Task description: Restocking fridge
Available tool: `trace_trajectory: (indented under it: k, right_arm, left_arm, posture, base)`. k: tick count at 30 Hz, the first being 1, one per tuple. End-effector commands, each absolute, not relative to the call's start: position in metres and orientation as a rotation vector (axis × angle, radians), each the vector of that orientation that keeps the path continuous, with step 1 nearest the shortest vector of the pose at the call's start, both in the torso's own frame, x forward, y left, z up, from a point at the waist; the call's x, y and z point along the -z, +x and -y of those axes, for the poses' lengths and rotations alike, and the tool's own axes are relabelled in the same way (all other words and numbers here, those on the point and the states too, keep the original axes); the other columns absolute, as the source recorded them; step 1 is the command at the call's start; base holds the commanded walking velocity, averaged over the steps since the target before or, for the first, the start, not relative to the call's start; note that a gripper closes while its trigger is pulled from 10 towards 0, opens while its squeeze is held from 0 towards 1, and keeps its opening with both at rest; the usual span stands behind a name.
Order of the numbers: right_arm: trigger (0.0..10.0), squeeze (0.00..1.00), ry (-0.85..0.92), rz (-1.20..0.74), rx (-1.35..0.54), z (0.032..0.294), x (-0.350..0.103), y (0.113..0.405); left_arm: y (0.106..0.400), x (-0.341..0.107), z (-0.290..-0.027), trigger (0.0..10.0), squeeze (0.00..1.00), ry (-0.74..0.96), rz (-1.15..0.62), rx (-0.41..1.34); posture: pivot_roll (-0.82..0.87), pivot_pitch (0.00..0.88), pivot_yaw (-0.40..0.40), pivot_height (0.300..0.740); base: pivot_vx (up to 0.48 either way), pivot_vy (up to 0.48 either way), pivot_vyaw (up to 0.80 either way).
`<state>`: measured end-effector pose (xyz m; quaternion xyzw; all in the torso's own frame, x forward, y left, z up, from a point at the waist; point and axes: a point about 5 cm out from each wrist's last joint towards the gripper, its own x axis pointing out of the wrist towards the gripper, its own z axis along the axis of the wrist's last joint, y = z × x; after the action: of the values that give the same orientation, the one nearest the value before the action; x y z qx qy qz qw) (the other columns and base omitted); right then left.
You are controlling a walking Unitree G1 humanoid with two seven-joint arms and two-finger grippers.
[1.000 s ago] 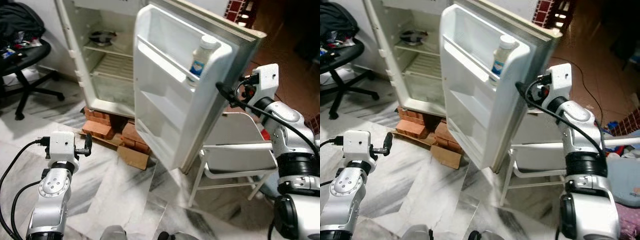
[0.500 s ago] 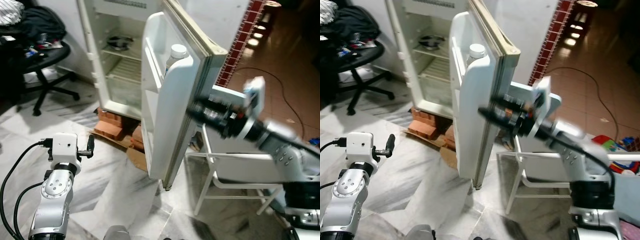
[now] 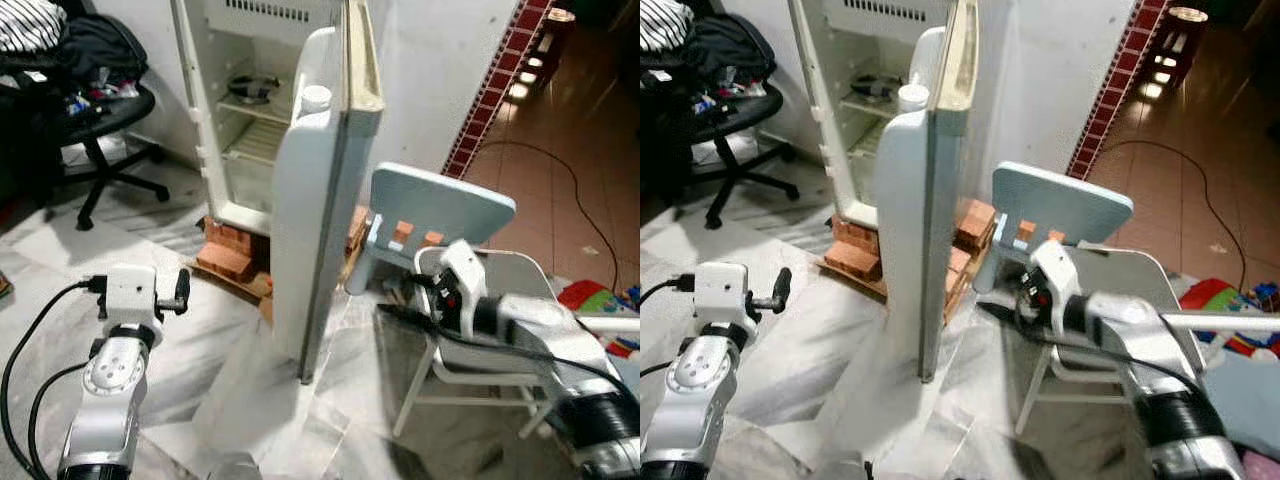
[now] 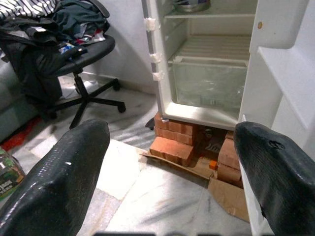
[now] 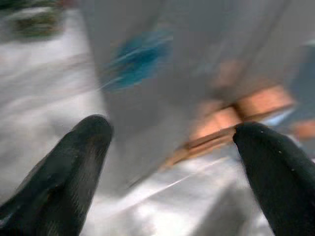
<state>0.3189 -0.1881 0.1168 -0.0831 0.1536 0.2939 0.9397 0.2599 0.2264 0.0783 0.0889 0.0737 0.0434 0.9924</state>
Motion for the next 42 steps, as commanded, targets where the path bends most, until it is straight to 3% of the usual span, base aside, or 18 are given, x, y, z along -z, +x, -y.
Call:
trace_trajectory:
  k: [1,2,4,6,7,9,10,17,22,24,29,34,36,42]
  right_arm:
    - [10.0,0.00,-0.092,-0.161,-0.454,0.175,-0.141,0.336]
    - [10.0,0.00,-0.092,-0.161,-0.454,0.175,-0.141,0.336]
    - [10.0,0.00,0.101,-0.061,-0.430,0.142,-0.155,0.345]
    - [10.0,0.00,0.148,-0.053,-0.445,0.135,-0.158,0.345]
    - [10.0,0.00,0.275,-0.040,-0.562,0.109,-0.166,0.341]
    - [10.0,0.00,0.379,-0.015,-0.744,0.083,-0.179,0.330]
    - [10.0,0.00,0.471,0.042,-0.970,0.056,-0.201,0.309]
    - [10.0,0.00,0.592,0.051,-1.333,0.029,-0.226,0.261]
    - [10.0,0.00,0.549,-0.030,-1.188,0.032,-0.203,0.274]
    - [10.0,0.00,0.426,-0.117,-0.835,0.061,-0.171,0.299]
    - [10.0,0.00,0.342,-0.126,-0.597,0.093,-0.149,0.308]
    - [10.0,0.00,0.321,-0.123,-0.457,0.114,-0.137,0.308]
    - [10.0,0.00,0.235,-0.116,-0.365,0.127,-0.126,0.305]
    - [10.0,0.00,0.221,-0.141,-0.276,0.140,-0.111,0.295]
  left_arm:
    - [0.261,-0.077,-0.223,10.0,0.00,0.184,-0.149,-0.072]
    - [0.261,-0.077,-0.223,10.0,0.00,0.184,-0.149,-0.072]
    - [0.262,-0.077,-0.219,10.0,0.00,0.180,-0.147,-0.067]
    - [0.262,-0.077,-0.218,10.0,0.00,0.180,-0.147,-0.065]
    - [0.262,-0.078,-0.217,10.0,0.00,0.178,-0.143,-0.064]
    - [0.261,-0.079,-0.217,10.0,0.00,0.177,-0.142,-0.066]
    - [0.259,-0.078,-0.220,10.0,0.00,0.178,-0.144,-0.073]
    - [0.257,-0.077,-0.224,10.0,0.00,0.178,-0.145,-0.090]
    - [0.259,-0.078,-0.222,10.0,0.00,0.176,-0.140,-0.086]
    - [0.258,-0.077,-0.222,10.0,0.00,0.173,-0.141,-0.084]
    - [0.258,-0.075,-0.223,10.0,0.00,0.164,-0.149,-0.086]
    - [0.260,-0.073,-0.221,10.0,0.00,0.146,-0.156,-0.084]
    - [0.261,-0.073,-0.218,10.0,0.00,0.130,-0.157,-0.081]
    - [0.264,-0.072,-0.218,10.0,0.00,0.135,-0.165,-0.076]
  posture:
    - [0.14,0.012,-0.069,0.740]
    - [0.14,0.012,-0.069,0.740]
    - [0.16,0.010,-0.074,0.740]
    - [0.16,0.010,-0.074,0.740]
    - [0.17,0.009,-0.079,0.740]
    - [0.17,0.010,-0.082,0.740]
    - [0.17,0.009,-0.085,0.740]
    - [0.17,0.007,-0.093,0.740]
    - [0.17,0.007,-0.089,0.740]
    - [0.16,0.003,-0.088,0.740]
    - [0.16,0.000,-0.085,0.740]
    - [0.15,0.000,-0.080,0.740]
    - [0.14,0.000,-0.075,0.740]
    - [0.13,0.000,-0.068,0.740]
  base:
    - [0.000,0.000,0.00]
    - [0.000,0.000,0.00]
    - [0.000,0.000,0.00]
    - [0.000,0.000,0.00]
    - [0.000,0.000,0.00]
    - [0.000,0.000,0.00]
    - [0.000,0.000,0.00]
    - [0.000,0.000,0.00]
    - [0.000,0.000,0.00]
    - [0.000,0.000,0.00]
    - [0.000,0.000,0.00]
    - [0.000,0.000,0.00]
    - [0.000,0.000,0.00]
    - [0.000,0.201,0.00]
